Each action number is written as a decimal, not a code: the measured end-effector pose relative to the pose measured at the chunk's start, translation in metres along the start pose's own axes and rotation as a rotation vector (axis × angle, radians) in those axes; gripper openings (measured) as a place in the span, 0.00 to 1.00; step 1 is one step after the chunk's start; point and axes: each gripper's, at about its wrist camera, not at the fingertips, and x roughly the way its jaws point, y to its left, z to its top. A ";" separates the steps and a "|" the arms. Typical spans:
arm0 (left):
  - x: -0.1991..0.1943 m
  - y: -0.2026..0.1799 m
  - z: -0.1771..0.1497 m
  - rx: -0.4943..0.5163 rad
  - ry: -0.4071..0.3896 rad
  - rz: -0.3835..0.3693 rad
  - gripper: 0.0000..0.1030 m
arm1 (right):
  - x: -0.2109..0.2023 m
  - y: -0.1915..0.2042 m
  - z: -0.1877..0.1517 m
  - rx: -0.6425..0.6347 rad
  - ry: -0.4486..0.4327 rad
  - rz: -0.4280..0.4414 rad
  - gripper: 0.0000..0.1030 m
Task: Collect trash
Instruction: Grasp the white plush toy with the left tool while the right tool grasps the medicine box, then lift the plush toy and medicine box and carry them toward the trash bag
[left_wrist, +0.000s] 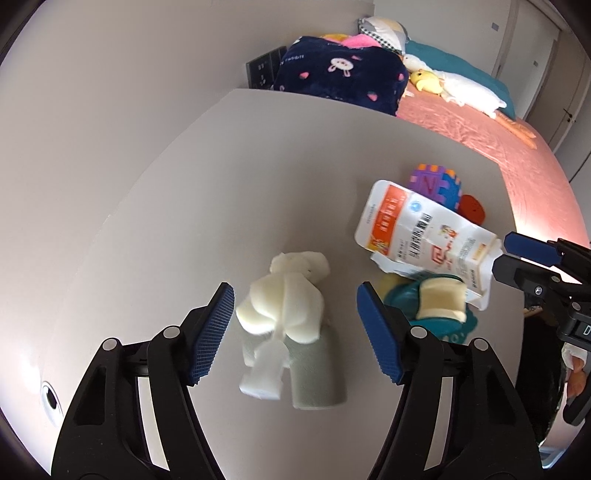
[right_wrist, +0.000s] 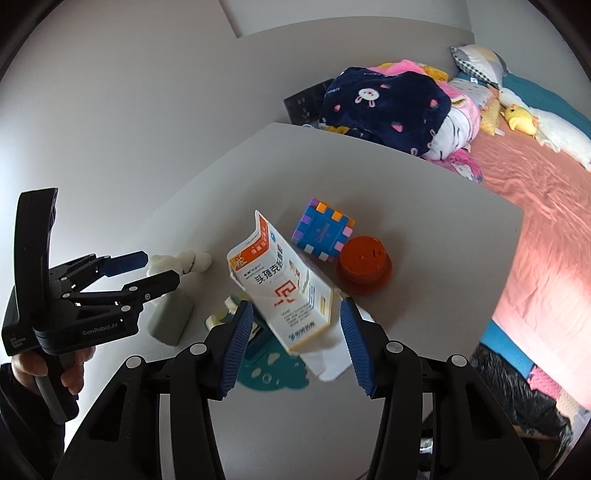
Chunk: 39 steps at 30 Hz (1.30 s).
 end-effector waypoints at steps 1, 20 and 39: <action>0.003 0.002 0.001 -0.002 0.005 -0.002 0.65 | 0.003 0.000 0.002 -0.002 0.003 -0.001 0.51; 0.039 0.021 0.001 -0.055 0.092 -0.089 0.45 | 0.031 0.002 0.025 -0.103 0.032 -0.004 0.49; 0.026 0.033 0.006 -0.086 0.028 -0.117 0.32 | 0.061 0.006 0.037 -0.176 0.070 -0.012 0.49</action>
